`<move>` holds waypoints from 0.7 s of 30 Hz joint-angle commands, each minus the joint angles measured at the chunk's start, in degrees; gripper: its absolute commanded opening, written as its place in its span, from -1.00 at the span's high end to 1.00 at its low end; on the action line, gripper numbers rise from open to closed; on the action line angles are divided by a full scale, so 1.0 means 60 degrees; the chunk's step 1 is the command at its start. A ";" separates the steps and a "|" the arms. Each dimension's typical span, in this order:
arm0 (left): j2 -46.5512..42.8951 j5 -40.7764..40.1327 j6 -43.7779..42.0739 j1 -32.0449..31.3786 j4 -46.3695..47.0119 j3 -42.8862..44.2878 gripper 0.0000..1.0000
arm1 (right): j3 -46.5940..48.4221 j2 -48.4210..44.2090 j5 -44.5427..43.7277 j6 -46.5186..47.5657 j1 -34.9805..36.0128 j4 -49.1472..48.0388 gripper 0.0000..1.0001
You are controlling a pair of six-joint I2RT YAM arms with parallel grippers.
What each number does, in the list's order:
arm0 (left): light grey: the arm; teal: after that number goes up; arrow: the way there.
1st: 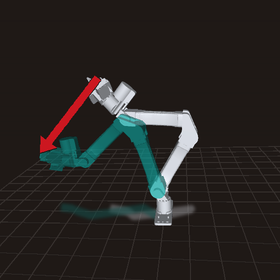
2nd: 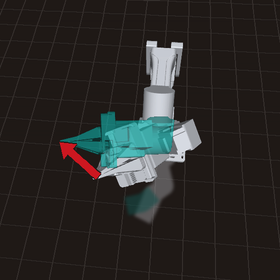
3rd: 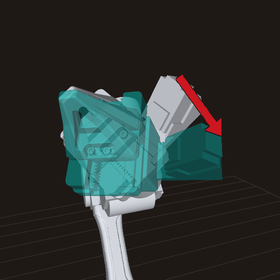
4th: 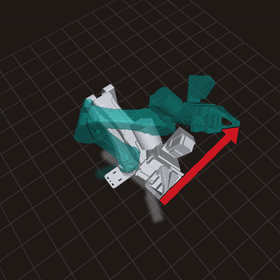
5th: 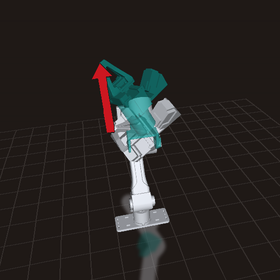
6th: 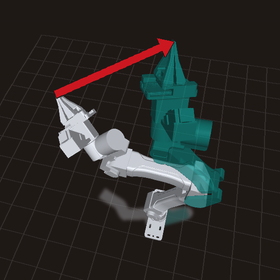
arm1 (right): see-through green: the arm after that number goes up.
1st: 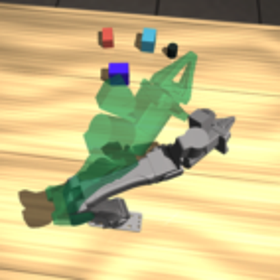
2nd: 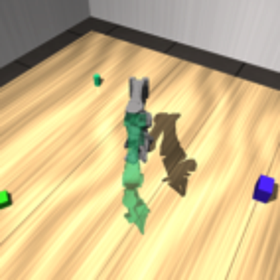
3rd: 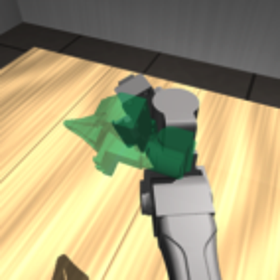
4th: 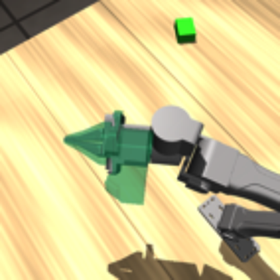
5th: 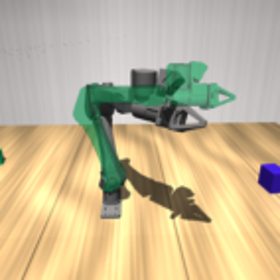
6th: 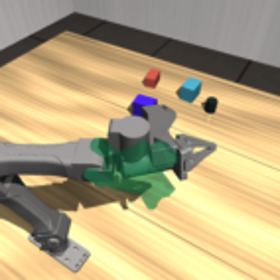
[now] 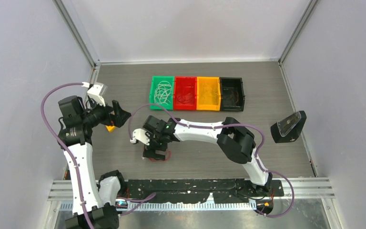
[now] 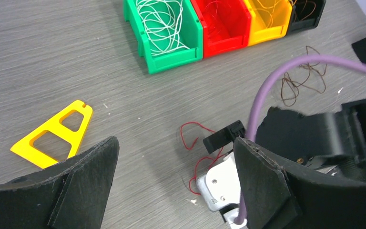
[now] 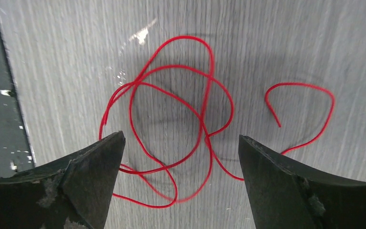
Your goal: Untangle the cables
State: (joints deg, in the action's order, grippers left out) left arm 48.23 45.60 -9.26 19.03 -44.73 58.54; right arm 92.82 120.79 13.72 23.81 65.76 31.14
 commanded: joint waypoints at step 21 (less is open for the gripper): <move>0.0914 0.0860 0.1482 0.0243 0.2206 0.0410 -0.81 | 0.1012 -0.1272 0.1188 0.0422 -0.1963 0.1132 0.89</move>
State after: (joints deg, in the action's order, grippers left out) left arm 53.54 48.27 -2.94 20.03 -37.32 59.88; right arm 92.82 121.75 15.62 28.10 60.10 35.20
